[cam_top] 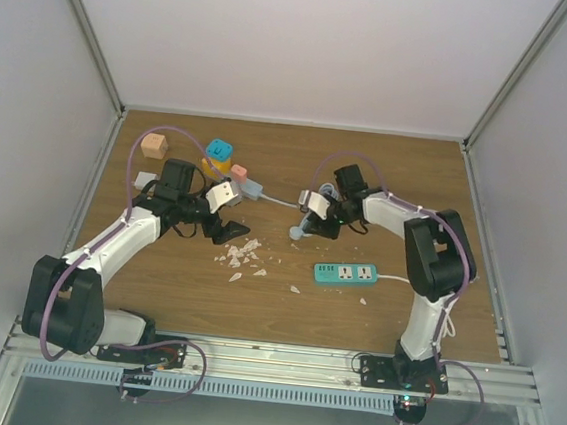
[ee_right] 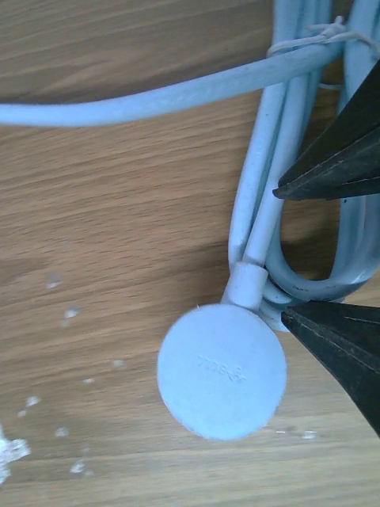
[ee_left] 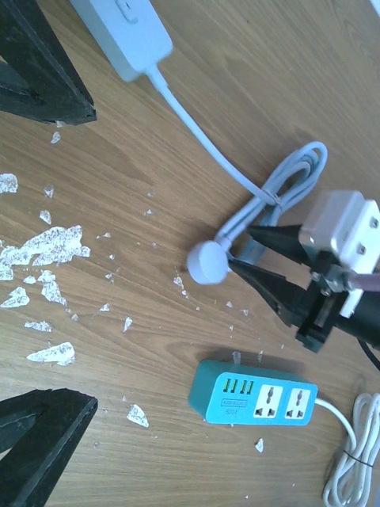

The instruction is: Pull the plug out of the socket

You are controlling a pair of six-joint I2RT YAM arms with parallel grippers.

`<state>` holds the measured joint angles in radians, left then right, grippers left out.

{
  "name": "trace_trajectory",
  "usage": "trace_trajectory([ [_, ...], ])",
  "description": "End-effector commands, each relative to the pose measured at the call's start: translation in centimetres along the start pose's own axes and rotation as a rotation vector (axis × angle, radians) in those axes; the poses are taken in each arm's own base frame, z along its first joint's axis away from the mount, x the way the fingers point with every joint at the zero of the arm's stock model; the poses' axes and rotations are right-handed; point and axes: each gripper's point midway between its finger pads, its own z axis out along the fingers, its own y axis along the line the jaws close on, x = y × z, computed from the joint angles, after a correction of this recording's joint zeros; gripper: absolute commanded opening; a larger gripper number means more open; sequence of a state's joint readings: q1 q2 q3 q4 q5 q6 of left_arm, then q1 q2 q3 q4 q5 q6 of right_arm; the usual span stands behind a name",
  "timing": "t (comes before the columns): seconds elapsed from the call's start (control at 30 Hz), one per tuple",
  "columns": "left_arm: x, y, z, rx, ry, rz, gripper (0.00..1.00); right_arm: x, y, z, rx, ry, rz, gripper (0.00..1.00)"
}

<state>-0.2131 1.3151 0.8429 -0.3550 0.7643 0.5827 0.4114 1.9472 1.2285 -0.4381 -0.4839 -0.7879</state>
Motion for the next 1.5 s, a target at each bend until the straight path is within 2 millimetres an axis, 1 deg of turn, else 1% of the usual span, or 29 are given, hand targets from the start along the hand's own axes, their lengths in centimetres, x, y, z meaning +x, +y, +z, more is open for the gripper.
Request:
trace_trajectory([
  [0.0,-1.2,0.3,-0.3,-0.002,-0.045,0.019,0.91,6.7,2.0,-1.8,-0.043,0.155,0.110,0.37],
  [0.1,-1.4,0.2,-0.3,0.005,-0.052,0.019,0.91,9.1,1.2,-3.3,0.004,0.188,0.135,0.37],
  [0.27,-1.5,0.1,-0.5,0.005,-0.058,0.022,0.91,13.3,-1.3,-6.6,0.085,0.217,0.214,0.37],
  [0.43,-1.7,-0.2,-0.8,0.008,-0.066,0.027,0.91,17.6,-3.9,-9.6,0.198,0.276,0.237,0.38],
  [0.47,-1.8,-0.3,-0.8,0.009,-0.070,0.030,0.91,18.0,-4.6,-10.3,0.221,0.275,0.244,0.38],
  [0.5,-1.9,-0.3,-0.9,0.010,-0.072,0.032,0.91,17.7,-5.0,-10.8,0.235,0.266,0.243,0.38],
  [0.57,-2.1,-0.3,-0.9,0.012,-0.076,0.032,0.91,15.9,-5.8,-12.0,0.256,0.211,0.226,0.42],
  [0.63,-2.2,-0.2,-0.9,0.013,-0.076,0.029,0.91,13.3,-6.1,-12.9,0.256,0.122,0.209,0.47],
  [0.7,-2.1,-0.3,-0.8,0.020,-0.077,0.026,0.91,10.9,-6.3,-13.5,0.247,0.052,0.188,0.55],
  [0.77,-2.0,-0.2,-0.8,0.021,-0.073,0.021,0.91,8.8,-6.5,-13.8,0.248,-0.008,0.156,0.61],
  [0.8,-2.0,-0.2,-0.8,0.019,-0.072,0.021,0.91,7.4,-6.3,-13.4,0.237,-0.035,0.129,0.64],
  [0.9,-2.0,-0.1,-0.9,0.016,-0.075,0.023,0.91,4.2,-6.2,-12.7,0.220,-0.096,0.073,0.74],
  [0.97,-2.0,-0.1,-0.9,0.017,-0.075,0.020,0.91,2.5,-6.3,-11.6,0.206,-0.117,0.037,0.78],
  [1.1,-1.8,-0.1,-0.8,0.016,-0.068,0.018,0.91,-0.9,-7.0,-9.0,0.195,-0.142,-0.031,0.82],
  [1.23,-1.6,-0.2,-0.9,0.013,-0.067,0.019,0.91,-2.6,-8.0,-6.2,0.161,-0.149,-0.041,0.83],
  [1.33,-1.4,-0.2,-1.0,0.008,-0.066,0.017,0.91,-3.3,-8.4,-4.0,0.136,-0.148,-0.045,0.84],
  [1.47,-1.2,0.0,-0.9,0.008,-0.062,0.010,0.91,-4.3,-7.8,-1.3,0.086,-0.149,-0.056,0.85],
])
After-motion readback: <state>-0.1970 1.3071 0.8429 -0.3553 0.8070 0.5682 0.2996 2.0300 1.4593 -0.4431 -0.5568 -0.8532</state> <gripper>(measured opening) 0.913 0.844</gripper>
